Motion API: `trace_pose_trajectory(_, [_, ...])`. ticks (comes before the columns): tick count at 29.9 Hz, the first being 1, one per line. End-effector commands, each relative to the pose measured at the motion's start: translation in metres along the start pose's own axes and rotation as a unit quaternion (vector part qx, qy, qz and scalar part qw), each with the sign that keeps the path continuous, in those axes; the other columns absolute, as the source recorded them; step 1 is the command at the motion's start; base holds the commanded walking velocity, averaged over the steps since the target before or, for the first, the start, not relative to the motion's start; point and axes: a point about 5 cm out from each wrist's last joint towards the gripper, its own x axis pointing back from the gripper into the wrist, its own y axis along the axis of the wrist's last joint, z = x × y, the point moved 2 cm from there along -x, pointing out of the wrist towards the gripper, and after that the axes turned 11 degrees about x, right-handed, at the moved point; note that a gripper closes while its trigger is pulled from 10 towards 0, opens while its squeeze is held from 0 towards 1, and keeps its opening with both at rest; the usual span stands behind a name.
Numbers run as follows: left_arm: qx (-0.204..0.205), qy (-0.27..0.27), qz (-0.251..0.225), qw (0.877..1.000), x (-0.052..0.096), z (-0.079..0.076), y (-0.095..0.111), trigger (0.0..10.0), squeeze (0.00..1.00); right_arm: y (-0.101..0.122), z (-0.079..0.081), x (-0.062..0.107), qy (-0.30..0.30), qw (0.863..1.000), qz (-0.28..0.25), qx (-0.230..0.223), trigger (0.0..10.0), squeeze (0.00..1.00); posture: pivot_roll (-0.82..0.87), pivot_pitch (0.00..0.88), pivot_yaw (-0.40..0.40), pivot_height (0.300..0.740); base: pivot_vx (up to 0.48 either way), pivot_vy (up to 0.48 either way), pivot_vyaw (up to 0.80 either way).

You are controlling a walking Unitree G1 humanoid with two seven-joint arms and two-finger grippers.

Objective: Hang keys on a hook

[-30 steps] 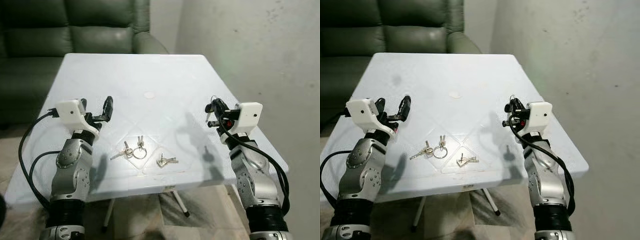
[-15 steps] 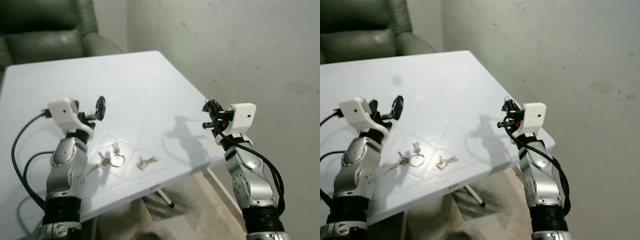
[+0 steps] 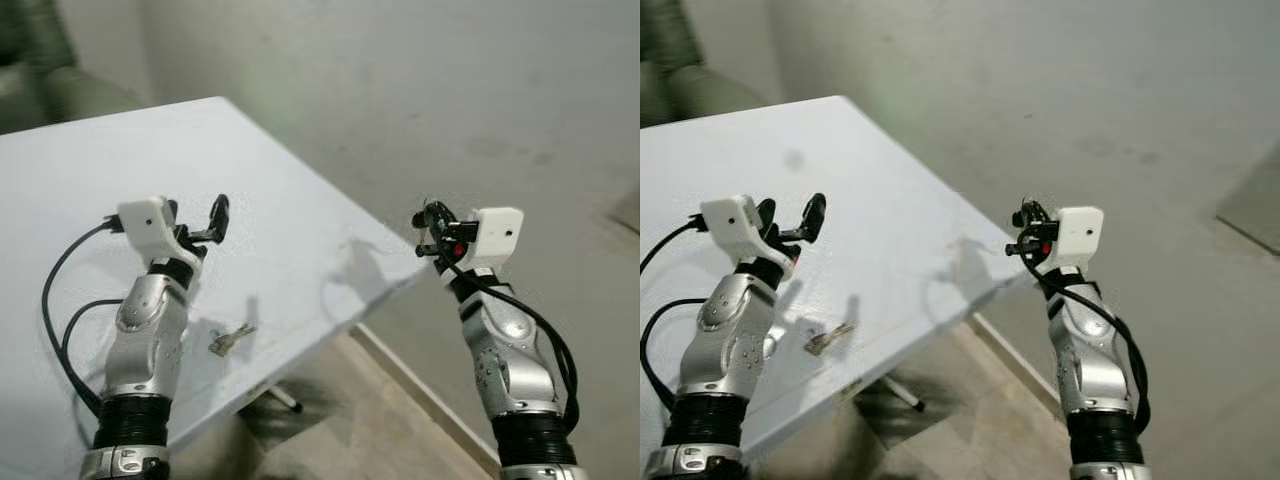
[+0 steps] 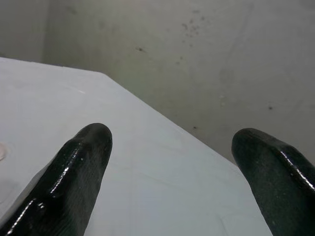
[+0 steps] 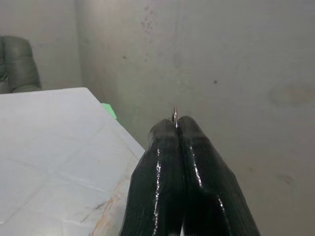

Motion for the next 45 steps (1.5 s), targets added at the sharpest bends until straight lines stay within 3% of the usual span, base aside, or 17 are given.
trace_pose_trajectory(1, [0.003,-0.012,-0.001,1.000,-0.002,-0.008,0.001,10.0,0.00,0.004,-0.008,0.000,-0.012,1.000,-0.004,0.006,10.0,0.00,0.02,0.000,-0.066,0.740,0.000,0.000,-0.74])
trace_pose_trajectory(23, [-0.012,-0.004,0.008,1.000,-0.001,-0.009,0.001,10.0,0.00,-0.002,-0.008,0.007,-0.048,0.999,-0.002,-0.011,10.0,0.00,0.02,0.000,0.016,0.740,0.000,0.000,-0.74])
trace_pose_trajectory(30, [-0.012,-0.004,0.006,1.000,-0.001,-0.011,0.003,10.0,0.00,-0.004,-0.008,0.009,-0.053,0.999,0.000,-0.012,10.0,0.00,0.02,0.000,0.020,0.740,0.000,0.000,-0.73])
trace_pose_trajectory(45, [0.008,-0.027,0.031,0.999,0.011,-0.026,-0.014,10.0,0.00,-0.005,-0.010,0.011,-0.055,0.998,0.009,-0.007,10.0,0.00,0.02,0.000,-0.005,0.740,0.000,0.000,-0.72])
